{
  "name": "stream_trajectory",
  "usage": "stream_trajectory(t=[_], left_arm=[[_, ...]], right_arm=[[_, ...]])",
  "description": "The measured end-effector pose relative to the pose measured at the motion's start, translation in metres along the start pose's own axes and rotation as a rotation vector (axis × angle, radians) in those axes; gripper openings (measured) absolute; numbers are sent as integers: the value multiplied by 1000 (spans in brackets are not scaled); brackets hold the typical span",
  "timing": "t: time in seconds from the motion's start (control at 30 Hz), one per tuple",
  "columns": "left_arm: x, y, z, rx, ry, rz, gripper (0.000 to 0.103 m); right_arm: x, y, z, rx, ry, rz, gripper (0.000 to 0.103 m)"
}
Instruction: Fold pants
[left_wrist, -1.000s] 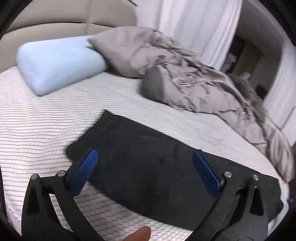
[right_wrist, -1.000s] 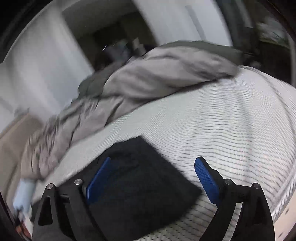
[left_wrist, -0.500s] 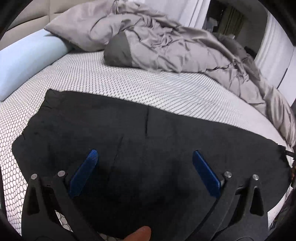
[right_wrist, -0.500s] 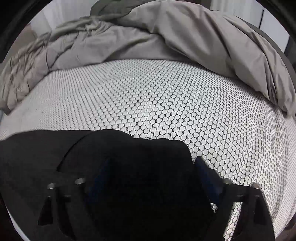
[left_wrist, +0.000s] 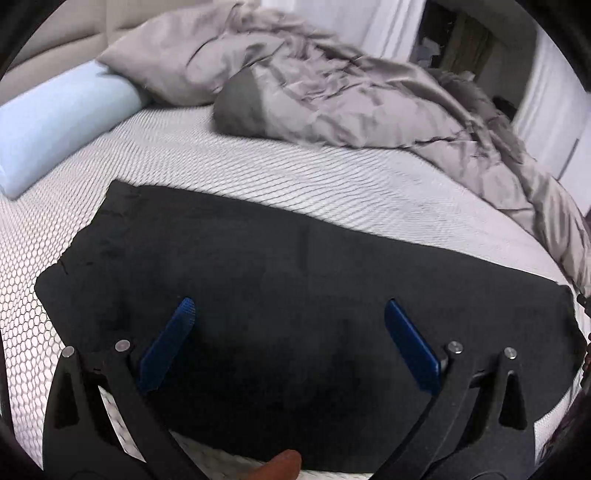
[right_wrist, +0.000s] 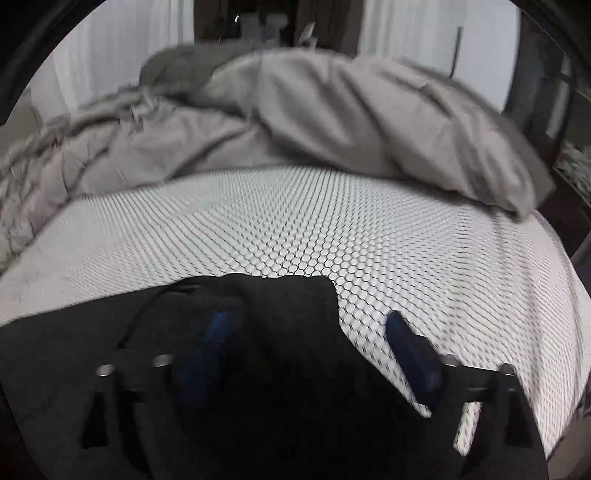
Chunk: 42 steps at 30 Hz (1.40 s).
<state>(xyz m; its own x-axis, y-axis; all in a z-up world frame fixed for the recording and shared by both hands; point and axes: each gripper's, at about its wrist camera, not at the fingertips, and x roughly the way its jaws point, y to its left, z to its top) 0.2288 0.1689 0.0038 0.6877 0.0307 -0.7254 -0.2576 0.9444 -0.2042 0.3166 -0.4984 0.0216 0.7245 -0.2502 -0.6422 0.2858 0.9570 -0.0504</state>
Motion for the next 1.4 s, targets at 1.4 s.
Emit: stream_trajectory(t=[1.4], left_arm=[[32,-234,-102,558,270,-305,102]], right_arm=[[-39,217,-113,-586,159,356,103]])
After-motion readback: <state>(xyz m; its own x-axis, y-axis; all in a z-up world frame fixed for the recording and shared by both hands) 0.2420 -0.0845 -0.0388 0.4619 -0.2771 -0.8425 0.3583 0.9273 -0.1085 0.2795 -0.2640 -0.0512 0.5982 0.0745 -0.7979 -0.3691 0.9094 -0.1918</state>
